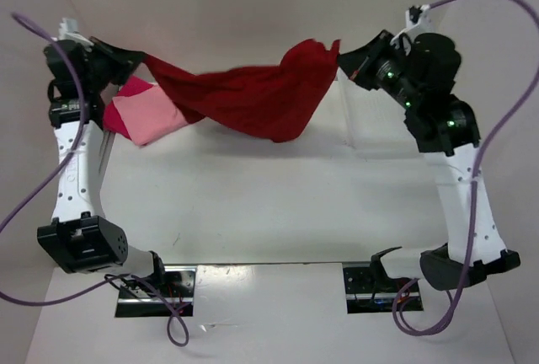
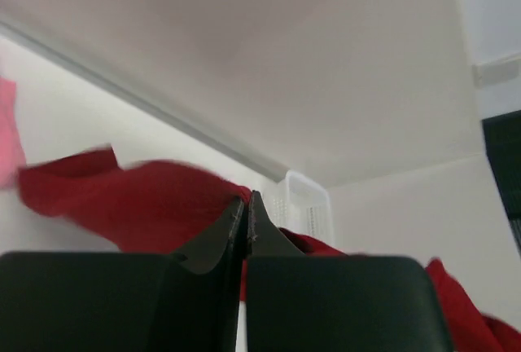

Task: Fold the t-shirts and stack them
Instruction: Flatten out the tshirt, then grap the side of the flattened tshirt closest away from the robot with both arms

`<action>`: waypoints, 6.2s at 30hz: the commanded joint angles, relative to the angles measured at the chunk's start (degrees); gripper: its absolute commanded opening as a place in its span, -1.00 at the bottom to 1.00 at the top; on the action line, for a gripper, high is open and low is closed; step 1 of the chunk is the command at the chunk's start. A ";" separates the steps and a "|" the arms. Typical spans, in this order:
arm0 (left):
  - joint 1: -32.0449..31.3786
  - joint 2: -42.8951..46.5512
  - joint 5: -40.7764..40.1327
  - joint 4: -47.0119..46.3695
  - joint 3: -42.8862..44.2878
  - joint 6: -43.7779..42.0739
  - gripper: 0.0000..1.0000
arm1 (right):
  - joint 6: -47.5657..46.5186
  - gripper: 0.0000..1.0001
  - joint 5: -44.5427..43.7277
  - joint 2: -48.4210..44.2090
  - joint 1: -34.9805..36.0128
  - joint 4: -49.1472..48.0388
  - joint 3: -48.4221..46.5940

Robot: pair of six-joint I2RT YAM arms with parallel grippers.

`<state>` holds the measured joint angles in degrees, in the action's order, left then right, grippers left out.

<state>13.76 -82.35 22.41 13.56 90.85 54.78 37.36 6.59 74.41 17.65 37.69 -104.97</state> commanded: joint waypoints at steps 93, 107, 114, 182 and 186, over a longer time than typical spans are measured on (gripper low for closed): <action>6.10 3.86 11.59 -8.99 -43.13 -4.86 -1.00 | 13.79 -0.92 -13.20 3.89 15.49 -10.61 61.65; 6.10 3.16 11.86 0.24 -23.88 -2.31 -1.00 | 11.94 -0.07 16.62 -14.10 12.67 -0.95 61.88; 6.10 1.23 10.02 0.24 -25.01 -3.63 -1.00 | 12.73 0.30 10.29 -15.01 9.07 -4.89 68.05; -0.31 1.82 6.06 0.84 -32.14 -9.61 -1.00 | 15.19 -0.98 -3.07 -9.24 2.99 -8.63 69.02; -0.31 9.02 5.45 6.55 -35.47 -12.32 -1.00 | 19.41 -1.00 1.13 -20.48 4.15 0.52 67.97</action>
<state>13.52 -80.23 27.18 16.19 56.95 45.32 52.90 5.02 61.69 20.78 28.95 -35.00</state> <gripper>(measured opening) 0.010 0.008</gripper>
